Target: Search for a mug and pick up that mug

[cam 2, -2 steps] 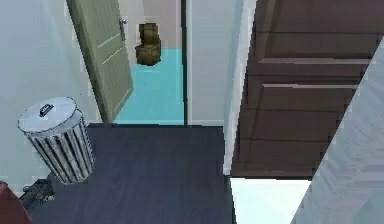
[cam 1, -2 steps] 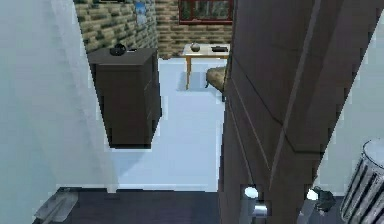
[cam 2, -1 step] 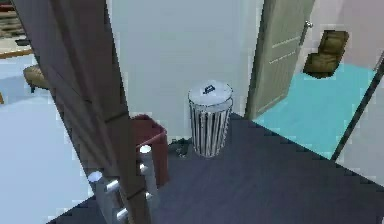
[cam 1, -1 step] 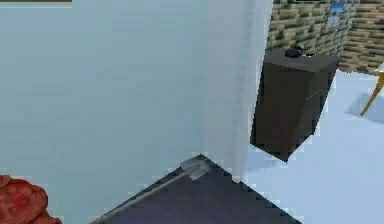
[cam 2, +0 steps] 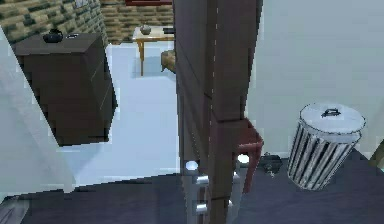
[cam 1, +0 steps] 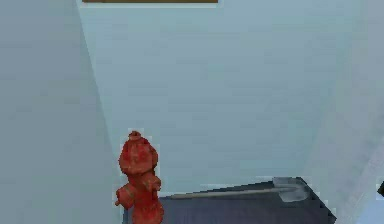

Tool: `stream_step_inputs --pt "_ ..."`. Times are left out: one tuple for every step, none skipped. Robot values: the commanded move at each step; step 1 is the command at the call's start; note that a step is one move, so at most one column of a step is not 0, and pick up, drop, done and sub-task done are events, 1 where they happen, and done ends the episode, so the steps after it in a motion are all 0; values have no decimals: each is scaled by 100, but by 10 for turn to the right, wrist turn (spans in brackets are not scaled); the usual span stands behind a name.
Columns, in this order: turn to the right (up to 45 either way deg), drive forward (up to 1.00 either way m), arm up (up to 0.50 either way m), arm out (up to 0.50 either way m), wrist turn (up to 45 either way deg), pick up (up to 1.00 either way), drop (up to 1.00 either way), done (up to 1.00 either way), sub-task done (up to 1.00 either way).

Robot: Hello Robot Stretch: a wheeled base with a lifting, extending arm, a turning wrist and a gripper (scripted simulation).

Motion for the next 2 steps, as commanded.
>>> stream_step_inputs --pt "0 5 0 0 0 0 0 0 0" --pt "330 0 0 0 0 0 0 0 0"
